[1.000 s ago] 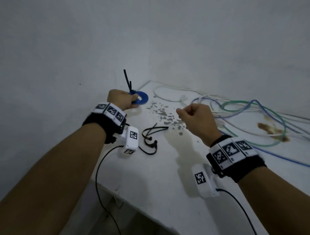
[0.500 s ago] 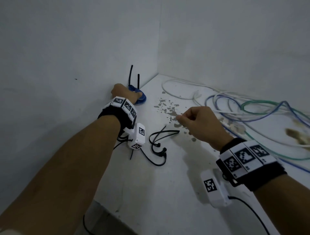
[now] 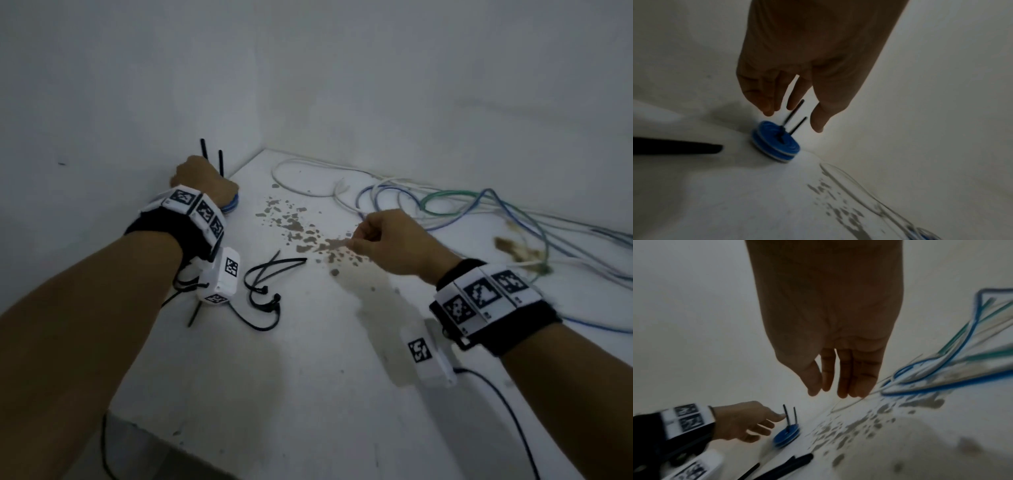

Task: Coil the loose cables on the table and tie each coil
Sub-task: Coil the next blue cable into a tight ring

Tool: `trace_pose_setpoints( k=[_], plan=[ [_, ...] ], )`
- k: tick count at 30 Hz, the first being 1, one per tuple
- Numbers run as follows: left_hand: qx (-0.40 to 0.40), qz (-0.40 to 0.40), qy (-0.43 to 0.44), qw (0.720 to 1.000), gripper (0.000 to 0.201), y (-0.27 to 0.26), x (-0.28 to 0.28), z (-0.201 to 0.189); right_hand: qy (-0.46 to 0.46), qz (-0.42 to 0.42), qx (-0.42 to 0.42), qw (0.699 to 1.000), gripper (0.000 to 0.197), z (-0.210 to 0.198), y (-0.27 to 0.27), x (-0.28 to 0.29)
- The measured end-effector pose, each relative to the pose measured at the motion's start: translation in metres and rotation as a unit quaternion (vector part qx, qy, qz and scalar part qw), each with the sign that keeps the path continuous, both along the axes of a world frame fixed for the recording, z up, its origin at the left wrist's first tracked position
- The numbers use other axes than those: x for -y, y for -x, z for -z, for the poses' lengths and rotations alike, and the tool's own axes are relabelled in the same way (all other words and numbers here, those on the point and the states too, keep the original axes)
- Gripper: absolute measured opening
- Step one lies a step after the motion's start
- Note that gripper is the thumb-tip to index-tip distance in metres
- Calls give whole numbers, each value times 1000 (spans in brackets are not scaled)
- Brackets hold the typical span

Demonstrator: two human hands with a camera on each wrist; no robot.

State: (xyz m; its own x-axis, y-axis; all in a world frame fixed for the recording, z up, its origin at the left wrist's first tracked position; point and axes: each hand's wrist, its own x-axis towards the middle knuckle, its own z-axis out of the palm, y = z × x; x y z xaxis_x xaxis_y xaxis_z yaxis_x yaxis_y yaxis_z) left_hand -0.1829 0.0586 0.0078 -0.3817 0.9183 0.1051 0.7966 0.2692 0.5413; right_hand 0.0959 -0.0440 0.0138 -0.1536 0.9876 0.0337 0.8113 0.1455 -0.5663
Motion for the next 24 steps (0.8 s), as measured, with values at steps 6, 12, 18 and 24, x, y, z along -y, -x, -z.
trace_pose_setpoints(
  k=[6,12,18,24],
  plan=[
    [85,221,-3,971,34,-76,26,-18,44,58,251,965,54,-10,-68,-23],
    [92,356,45,929,19,-146,65,-15,119,55,330,935,29,6,-89,-33],
    [48,380,86,920,64,-177,74,-5,-72,25,190,979,15,-20,-101,-10],
    [71,365,10,928,46,-195,83,-3,-198,1,14,980,7,-61,-125,45]
  ],
)
